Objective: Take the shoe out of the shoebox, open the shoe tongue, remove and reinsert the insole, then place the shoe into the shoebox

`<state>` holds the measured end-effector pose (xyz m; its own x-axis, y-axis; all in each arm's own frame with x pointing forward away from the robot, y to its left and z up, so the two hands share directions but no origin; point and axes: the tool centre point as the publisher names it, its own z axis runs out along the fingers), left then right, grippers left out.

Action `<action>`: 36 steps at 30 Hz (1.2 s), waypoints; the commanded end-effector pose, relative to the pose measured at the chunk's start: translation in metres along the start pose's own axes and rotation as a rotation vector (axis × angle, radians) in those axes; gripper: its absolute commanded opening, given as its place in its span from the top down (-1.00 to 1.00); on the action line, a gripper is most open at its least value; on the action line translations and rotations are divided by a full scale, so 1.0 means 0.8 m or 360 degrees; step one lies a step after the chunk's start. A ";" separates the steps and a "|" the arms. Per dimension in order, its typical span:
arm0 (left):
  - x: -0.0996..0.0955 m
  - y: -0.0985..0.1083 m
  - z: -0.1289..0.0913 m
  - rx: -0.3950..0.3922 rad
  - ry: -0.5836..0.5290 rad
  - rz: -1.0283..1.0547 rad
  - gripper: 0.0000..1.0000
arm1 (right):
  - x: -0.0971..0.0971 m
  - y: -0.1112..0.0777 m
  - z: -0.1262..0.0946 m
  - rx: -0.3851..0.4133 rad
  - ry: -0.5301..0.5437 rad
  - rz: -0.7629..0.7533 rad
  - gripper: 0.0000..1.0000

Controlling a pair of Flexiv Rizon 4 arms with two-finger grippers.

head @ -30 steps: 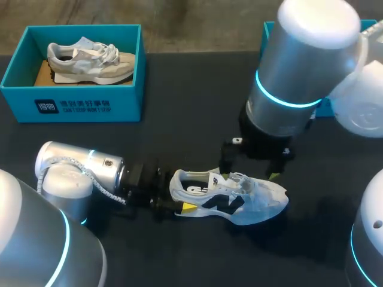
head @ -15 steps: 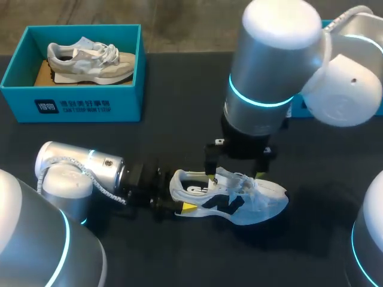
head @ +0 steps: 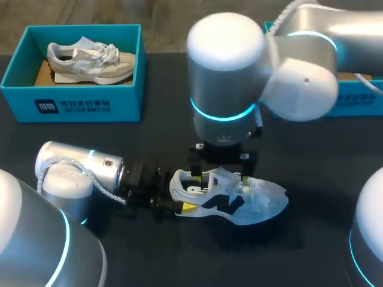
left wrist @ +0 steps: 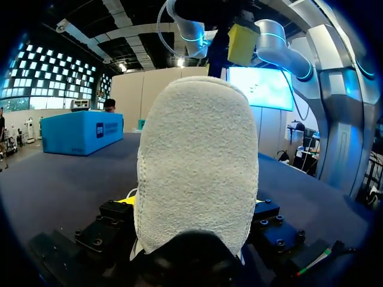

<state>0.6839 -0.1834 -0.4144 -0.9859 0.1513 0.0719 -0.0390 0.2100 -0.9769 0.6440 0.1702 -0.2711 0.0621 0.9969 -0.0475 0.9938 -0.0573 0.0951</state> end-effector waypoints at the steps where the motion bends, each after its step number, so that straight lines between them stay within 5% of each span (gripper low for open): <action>1: 0.001 0.006 0.002 -0.0002 -0.0001 -0.0001 1.00 | 0.032 0.005 0.011 -0.0007 -0.0256 0.0030 -1.00; 17: 0.001 0.006 0.002 -0.0002 -0.0001 -0.0001 1.00 | 0.030 0.014 0.047 0.0018 -0.0466 0.0173 -1.00; 36: 0.001 0.006 0.002 -0.0002 -0.0001 -0.0001 1.00 | 0.013 0.021 0.081 0.0006 -0.0497 0.0151 -1.00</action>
<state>0.6839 -0.1834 -0.4143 -0.9859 0.1513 0.0719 -0.0390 0.2100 -0.9769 0.6714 0.1692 -0.3284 0.0178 0.9776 -0.2099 0.9982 -0.0054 0.0595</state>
